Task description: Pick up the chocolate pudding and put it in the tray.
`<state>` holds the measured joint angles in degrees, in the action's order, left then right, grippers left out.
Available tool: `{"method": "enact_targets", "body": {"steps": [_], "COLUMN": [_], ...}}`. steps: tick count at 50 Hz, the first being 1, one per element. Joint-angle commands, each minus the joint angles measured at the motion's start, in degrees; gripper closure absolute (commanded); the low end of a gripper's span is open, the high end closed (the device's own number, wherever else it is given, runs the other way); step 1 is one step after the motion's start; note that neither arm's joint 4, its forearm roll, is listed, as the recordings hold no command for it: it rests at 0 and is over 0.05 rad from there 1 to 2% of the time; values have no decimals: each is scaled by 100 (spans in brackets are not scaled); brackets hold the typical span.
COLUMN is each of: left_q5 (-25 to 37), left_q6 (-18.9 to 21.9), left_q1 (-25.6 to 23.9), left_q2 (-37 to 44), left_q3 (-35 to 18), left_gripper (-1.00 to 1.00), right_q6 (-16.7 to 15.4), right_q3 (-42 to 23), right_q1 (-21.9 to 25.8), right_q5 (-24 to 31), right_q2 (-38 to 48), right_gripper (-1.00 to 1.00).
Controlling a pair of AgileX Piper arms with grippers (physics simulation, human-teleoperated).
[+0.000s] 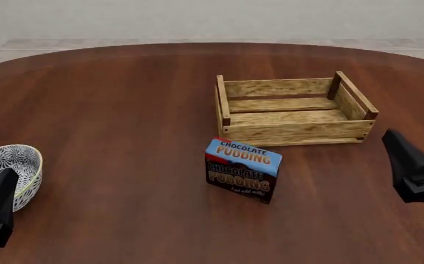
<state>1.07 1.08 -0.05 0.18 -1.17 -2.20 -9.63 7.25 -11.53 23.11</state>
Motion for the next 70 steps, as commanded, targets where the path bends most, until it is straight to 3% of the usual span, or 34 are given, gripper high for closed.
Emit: {"method": "enact_targets", "body": {"steps": [1, 11, 33, 35, 46, 70], "left_q5": [25, 1, 51, 73, 380, 504], "left_q6": [-23, -77, -66, -62, -62, -66], "left_q1": [-18, -18, -22, -18, -27, -45], "left_q2": [4, 9, 29, 28, 16, 4], "left_q3": [-21, 6, -85, -111, -413, -544], "left_gripper": [-100, -100, -100, -100, -100, -100], "right_q6": [-61, -127, -331, -496, -715, -587], "right_q3": [-483, -935, -2220, -2308, -2861, -3581], "right_q1": [355, 577, 1320, 1531, 2028, 2856], "right_q5": [-108, -92, 519, 565, 929, 1494], "right_q2": [698, 1242, 2167, 2180, 2462, 2982], "right_gripper": [-100, -100, -100, -100, -100, -100]}}
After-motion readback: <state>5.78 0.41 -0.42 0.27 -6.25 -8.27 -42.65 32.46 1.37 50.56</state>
